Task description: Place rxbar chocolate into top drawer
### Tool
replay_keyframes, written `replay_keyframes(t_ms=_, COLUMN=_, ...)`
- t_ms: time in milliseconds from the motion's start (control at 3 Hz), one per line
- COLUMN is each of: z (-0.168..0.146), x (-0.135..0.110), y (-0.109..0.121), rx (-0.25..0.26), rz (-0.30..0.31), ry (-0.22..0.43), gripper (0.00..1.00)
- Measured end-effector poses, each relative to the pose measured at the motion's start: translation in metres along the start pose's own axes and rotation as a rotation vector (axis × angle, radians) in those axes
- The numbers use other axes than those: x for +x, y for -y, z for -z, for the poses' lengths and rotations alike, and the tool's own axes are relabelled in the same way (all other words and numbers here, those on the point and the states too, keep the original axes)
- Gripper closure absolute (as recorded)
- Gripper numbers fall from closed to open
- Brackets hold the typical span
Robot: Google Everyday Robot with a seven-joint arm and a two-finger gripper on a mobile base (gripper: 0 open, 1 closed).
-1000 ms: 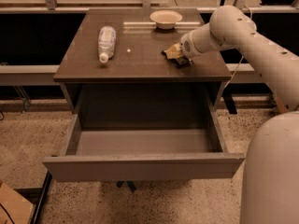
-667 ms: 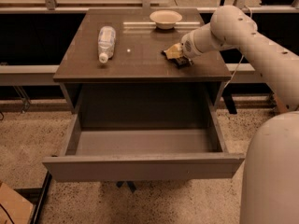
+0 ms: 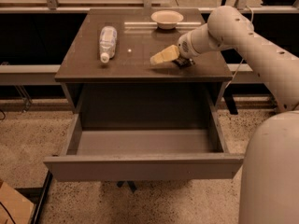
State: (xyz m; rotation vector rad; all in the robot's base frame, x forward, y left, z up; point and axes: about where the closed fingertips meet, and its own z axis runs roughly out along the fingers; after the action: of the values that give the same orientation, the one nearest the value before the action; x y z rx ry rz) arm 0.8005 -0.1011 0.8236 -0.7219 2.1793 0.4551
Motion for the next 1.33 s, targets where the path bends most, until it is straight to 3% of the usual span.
replay_keyframes(t_ms=333, z=0.0, x=0.0, y=0.0, rx=0.0, rz=0.0, ry=0.0, gripper=0.16)
replay_keyframes(t_ms=1333, z=0.02, x=-0.005, y=-0.007, rx=0.046, rz=0.02, ry=0.033, gripper=0.86)
